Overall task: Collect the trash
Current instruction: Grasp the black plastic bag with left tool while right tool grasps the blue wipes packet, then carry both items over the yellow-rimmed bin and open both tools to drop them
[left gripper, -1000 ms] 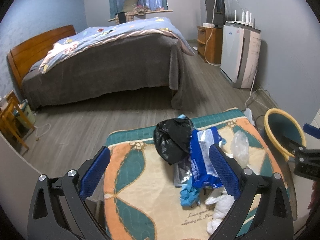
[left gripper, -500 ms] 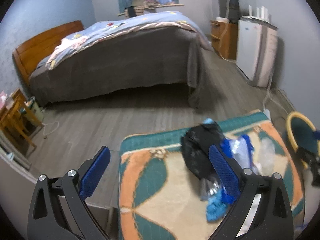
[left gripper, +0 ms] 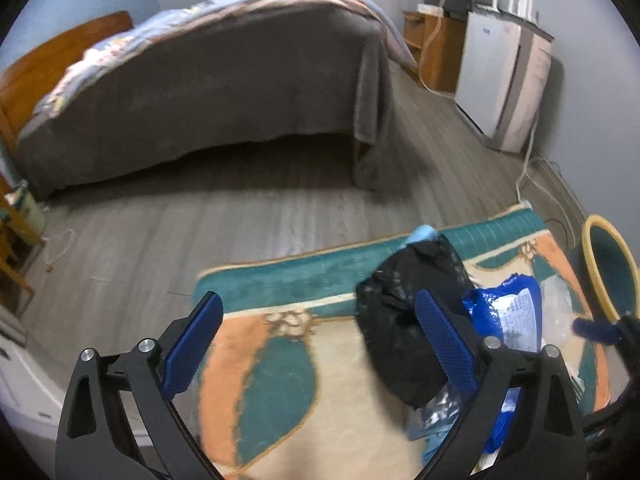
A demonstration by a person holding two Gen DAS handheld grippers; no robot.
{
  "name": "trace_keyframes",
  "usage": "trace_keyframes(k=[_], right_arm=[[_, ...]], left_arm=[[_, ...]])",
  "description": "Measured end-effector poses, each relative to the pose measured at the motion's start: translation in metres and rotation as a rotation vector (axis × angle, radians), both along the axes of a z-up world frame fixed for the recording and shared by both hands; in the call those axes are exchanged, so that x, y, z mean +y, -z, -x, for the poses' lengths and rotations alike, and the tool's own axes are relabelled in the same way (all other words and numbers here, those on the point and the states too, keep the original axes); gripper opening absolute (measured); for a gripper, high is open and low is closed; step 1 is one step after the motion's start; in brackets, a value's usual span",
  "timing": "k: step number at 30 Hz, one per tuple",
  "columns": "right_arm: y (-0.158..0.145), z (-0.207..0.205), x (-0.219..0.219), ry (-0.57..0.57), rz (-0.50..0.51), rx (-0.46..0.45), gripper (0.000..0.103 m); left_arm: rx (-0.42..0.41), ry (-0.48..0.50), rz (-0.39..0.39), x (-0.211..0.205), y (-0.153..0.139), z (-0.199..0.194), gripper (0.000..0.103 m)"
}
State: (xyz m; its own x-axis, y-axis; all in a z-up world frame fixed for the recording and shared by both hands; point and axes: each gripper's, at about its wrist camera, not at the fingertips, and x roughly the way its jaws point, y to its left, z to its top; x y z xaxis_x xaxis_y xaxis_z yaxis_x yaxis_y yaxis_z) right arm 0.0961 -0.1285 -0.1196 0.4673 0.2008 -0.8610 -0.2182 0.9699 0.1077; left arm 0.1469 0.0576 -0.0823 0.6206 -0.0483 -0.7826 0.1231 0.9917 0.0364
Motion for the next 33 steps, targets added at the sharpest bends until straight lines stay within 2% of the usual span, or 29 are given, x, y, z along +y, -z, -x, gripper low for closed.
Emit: trace_keyframes(k=[5, 6, 7, 9, 11, 13, 14, 15, 16, 20, 24, 28, 33], right_arm=[[0.009, -0.003, -0.002, -0.01, -0.034, 0.032, 0.07], [0.01, -0.003, -0.002, -0.017, -0.036, 0.038, 0.063], [0.012, -0.002, -0.001, -0.025, -0.031, 0.046, 0.055], [0.016, -0.002, 0.0, -0.04, -0.039, 0.066, 0.045], [0.015, 0.0, 0.001, -0.056, -0.054, 0.072, 0.035], [0.011, 0.002, 0.003, -0.074, -0.053, 0.06, 0.024], [0.01, 0.004, 0.005, -0.08, -0.052, 0.055, 0.022], [0.008, 0.005, 0.005, -0.083, -0.053, 0.054, 0.019], [0.007, 0.007, 0.004, -0.083, -0.055, 0.052, 0.017], [-0.007, 0.014, -0.002, -0.086, -0.062, 0.014, 0.014], [-0.027, 0.022, -0.013, -0.067, -0.083, -0.022, 0.014], [-0.055, 0.03, -0.036, -0.024, -0.11, -0.062, 0.014], [-0.088, 0.034, -0.086, 0.057, -0.089, -0.121, 0.014]], left_arm=[[0.075, 0.067, 0.021, -0.015, 0.024, -0.013, 0.093], [0.101, 0.079, 0.041, -0.016, 0.029, -0.015, 0.088], [0.124, 0.086, 0.061, -0.016, 0.033, -0.016, 0.076], [0.177, 0.098, 0.098, -0.016, 0.041, -0.017, 0.061], [0.202, 0.125, 0.126, -0.018, 0.043, -0.015, 0.055], [0.2, 0.161, 0.111, -0.024, 0.041, -0.008, 0.041], [0.196, 0.178, 0.095, -0.026, 0.039, -0.004, 0.037], [0.192, 0.188, 0.089, -0.028, 0.037, -0.001, 0.027], [0.183, 0.203, 0.083, -0.03, 0.034, 0.004, 0.024], [0.142, 0.26, 0.044, -0.037, 0.02, 0.022, 0.021], [0.069, 0.265, 0.026, -0.04, -0.004, 0.044, 0.02], [-0.008, 0.27, 0.032, -0.045, -0.035, 0.06, 0.02], [-0.092, 0.287, 0.095, -0.068, -0.072, 0.067, 0.02]])
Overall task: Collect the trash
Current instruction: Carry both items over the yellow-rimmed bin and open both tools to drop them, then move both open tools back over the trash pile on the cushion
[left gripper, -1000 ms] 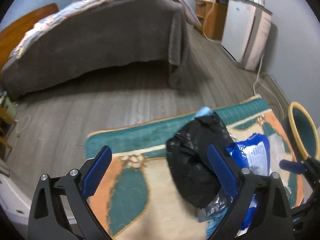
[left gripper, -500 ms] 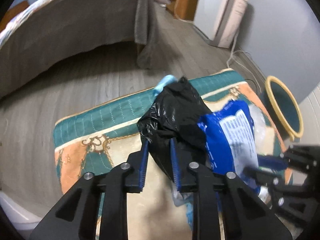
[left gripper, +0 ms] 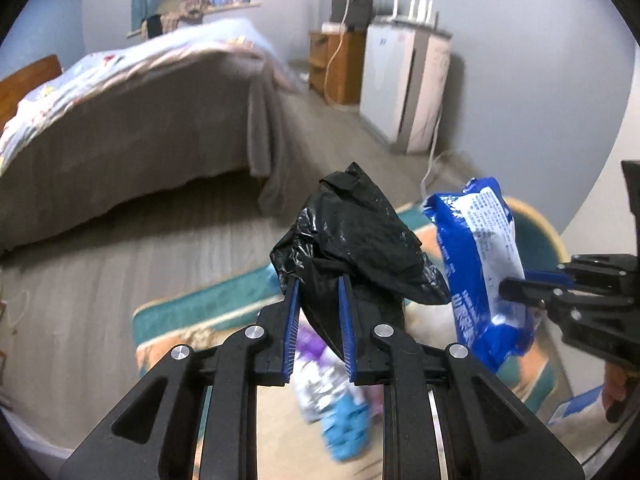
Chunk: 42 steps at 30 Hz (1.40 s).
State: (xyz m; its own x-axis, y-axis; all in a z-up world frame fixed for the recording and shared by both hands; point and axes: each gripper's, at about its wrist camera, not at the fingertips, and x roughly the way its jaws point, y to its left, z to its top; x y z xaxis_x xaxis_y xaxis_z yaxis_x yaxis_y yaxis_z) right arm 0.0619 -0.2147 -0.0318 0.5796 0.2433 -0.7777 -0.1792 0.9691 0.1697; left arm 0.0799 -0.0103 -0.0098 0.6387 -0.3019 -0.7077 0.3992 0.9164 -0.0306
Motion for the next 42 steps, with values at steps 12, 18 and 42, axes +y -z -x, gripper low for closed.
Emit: trace_keyframes(k=[12, 18, 42], right_arm=[[-0.008, 0.0, -0.15, 0.271, 0.02, -0.01, 0.014], [0.014, -0.008, -0.207, 0.379, 0.057, 0.034, 0.014], [0.057, -0.01, -0.265, 0.498, 0.164, 0.158, 0.053]], left_arm=[[-0.031, 0.185, 0.028, -0.13, -0.001, -0.01, 0.02], [0.021, 0.268, 0.02, -0.187, 0.027, -0.015, 0.02], [0.117, 0.39, -0.046, -0.279, 0.093, -0.031, 0.058]])
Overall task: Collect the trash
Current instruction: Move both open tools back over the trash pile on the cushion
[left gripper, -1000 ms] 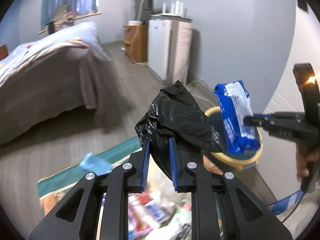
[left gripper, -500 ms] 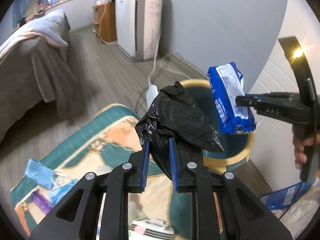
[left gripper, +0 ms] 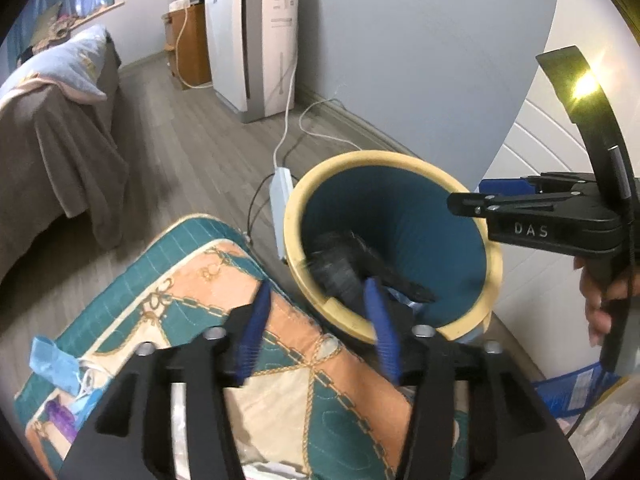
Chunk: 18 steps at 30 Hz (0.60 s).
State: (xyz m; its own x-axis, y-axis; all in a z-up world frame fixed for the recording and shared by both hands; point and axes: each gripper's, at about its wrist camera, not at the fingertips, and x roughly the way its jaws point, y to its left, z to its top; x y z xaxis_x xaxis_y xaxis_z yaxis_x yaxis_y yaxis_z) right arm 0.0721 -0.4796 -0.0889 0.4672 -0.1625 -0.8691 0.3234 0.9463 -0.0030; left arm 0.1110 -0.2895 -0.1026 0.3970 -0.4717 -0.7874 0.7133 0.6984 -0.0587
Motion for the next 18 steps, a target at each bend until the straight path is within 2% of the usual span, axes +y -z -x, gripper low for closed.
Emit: trace_keyframes(k=[4, 5, 7, 11, 18], right_arm=[[-0.009, 0.0, 0.004, 0.0, 0.0, -0.022, 0.075], [-0.012, 0.0, 0.007, -0.004, -0.002, -0.033, 0.078], [-0.019, 0.0, 0.013, -0.012, -0.002, -0.05, 0.09], [-0.035, -0.002, 0.035, -0.057, -0.013, -0.085, 0.097], [-0.058, -0.008, 0.095, -0.182, 0.014, -0.13, 0.097]], left_arm=[[-0.045, -0.027, -0.003, 0.012, -0.014, 0.004, 0.077], [-0.053, -0.033, 0.0, 0.016, -0.016, 0.006, 0.078], [-0.074, -0.057, 0.008, 0.029, -0.027, 0.007, 0.082], [-0.111, -0.118, 0.034, 0.061, -0.053, 0.012, 0.088], [-0.142, -0.265, 0.092, 0.142, -0.09, 0.019, 0.092]])
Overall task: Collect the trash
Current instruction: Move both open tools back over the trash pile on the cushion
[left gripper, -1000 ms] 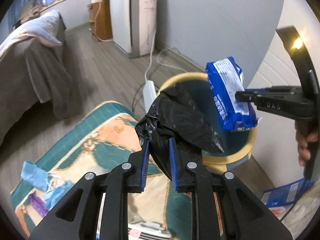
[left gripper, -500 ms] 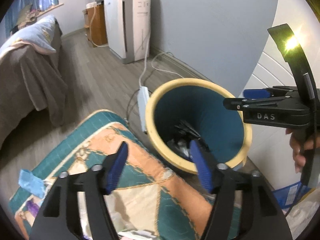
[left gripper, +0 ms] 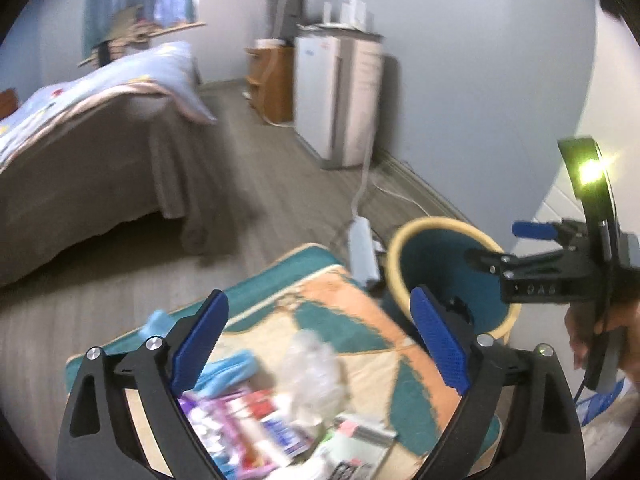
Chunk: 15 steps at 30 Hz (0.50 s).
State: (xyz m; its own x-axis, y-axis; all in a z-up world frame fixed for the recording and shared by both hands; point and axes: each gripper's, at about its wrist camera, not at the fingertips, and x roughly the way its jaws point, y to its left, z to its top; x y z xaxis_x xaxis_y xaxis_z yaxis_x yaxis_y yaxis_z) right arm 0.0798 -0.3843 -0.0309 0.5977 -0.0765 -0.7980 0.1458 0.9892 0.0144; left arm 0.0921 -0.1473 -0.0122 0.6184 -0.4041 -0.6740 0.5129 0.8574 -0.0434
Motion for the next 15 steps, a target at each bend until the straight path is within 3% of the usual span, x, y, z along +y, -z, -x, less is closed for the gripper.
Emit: trace_keyframes(k=[10, 15], right_arm=[[-0.007, -0.01, 0.074, -0.113, 0.035, -0.011, 0.097], [-0.003, -0.015, 0.103, -0.138, 0.017, -0.002, 0.097]], left_arm=[[-0.03, -0.199, -0.058, 0.105, -0.009, 0.016, 0.095], [-0.012, -0.269, -0.092, 0.14, 0.002, 0.011, 0.096]])
